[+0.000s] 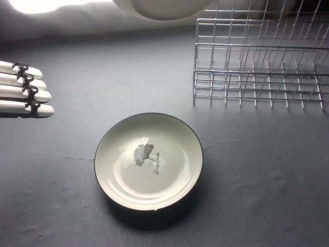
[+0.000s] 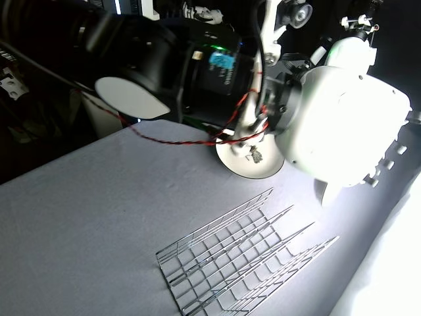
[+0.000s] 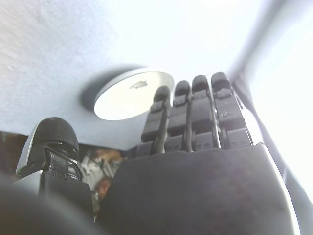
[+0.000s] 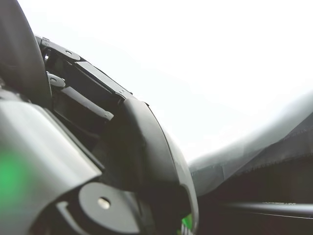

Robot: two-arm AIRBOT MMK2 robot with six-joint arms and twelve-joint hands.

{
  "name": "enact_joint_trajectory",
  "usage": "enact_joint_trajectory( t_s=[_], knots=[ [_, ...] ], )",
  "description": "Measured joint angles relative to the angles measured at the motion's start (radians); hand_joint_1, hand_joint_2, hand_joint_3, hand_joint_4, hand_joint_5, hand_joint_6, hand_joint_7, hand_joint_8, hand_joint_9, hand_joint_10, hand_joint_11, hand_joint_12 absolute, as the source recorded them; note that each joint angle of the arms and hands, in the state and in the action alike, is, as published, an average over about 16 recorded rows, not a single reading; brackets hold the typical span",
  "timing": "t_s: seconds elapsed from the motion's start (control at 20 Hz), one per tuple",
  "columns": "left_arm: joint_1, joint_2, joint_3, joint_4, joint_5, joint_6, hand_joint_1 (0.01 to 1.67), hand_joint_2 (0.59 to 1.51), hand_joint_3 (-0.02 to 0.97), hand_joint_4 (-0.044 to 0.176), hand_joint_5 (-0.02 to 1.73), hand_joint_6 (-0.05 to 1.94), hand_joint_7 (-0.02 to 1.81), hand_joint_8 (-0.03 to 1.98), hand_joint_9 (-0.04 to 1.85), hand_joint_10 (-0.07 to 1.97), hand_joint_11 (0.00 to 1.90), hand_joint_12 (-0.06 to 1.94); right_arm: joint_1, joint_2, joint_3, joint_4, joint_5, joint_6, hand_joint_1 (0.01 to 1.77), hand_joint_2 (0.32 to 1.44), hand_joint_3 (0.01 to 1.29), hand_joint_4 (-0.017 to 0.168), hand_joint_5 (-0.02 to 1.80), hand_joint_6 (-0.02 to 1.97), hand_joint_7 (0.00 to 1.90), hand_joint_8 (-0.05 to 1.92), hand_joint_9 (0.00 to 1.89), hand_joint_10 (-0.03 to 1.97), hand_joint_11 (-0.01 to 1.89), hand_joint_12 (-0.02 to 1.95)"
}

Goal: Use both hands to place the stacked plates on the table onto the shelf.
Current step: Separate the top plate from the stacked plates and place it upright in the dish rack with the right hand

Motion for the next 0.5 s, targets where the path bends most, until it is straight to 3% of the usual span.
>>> enact_joint_trajectory(
  t_s=[0.5],
  knots=[
    [0.002,0.000,-0.004,-0.009,-0.009,0.000,0.02,1.180,0.008,0.002,0.02,0.02,0.01,0.01,0.02,0.00,0.01,0.01,-0.028,0.112,-0.053,0.025,0.004,-0.003,1.39,0.98,0.01,-0.008,1.03,0.72,1.14,0.70,1.01,0.98,0.82,1.06]
  ],
)
